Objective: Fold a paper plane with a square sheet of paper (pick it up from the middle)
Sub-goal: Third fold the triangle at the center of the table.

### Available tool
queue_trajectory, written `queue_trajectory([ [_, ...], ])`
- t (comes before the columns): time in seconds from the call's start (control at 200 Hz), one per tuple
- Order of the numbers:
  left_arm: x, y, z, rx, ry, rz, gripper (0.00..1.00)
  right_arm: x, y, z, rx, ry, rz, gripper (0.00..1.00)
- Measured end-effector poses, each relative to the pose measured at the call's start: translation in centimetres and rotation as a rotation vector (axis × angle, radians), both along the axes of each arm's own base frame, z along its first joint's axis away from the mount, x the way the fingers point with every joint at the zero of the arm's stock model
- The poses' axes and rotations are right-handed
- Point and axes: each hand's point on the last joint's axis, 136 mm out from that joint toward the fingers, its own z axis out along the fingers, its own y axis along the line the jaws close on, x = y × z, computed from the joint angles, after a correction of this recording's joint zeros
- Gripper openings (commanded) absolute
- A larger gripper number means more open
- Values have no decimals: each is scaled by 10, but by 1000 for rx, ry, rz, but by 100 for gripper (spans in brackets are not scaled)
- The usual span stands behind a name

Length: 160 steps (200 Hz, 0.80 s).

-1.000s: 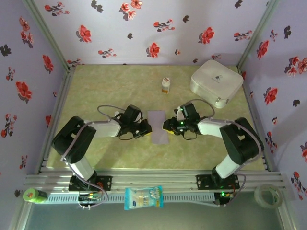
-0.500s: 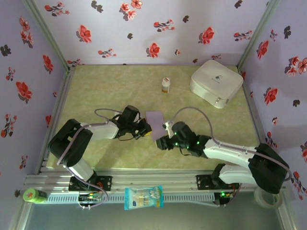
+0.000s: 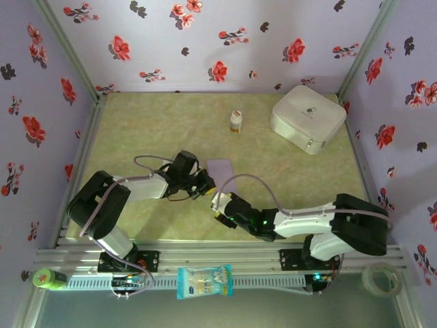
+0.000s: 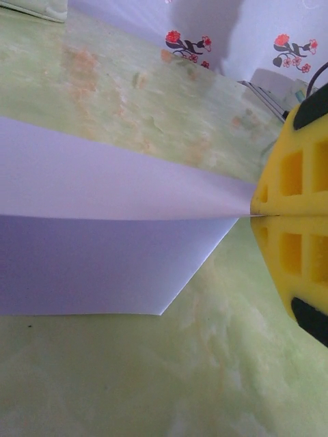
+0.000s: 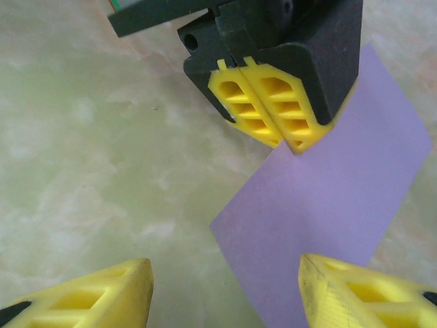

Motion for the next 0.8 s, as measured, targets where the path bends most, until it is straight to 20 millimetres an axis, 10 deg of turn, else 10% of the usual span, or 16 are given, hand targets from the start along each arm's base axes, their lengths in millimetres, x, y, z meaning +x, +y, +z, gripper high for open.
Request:
queue_trajectory([
  [0.8, 0, 0, 0, -1, 9, 7, 4, 23, 6, 5, 27, -106, -113, 14],
])
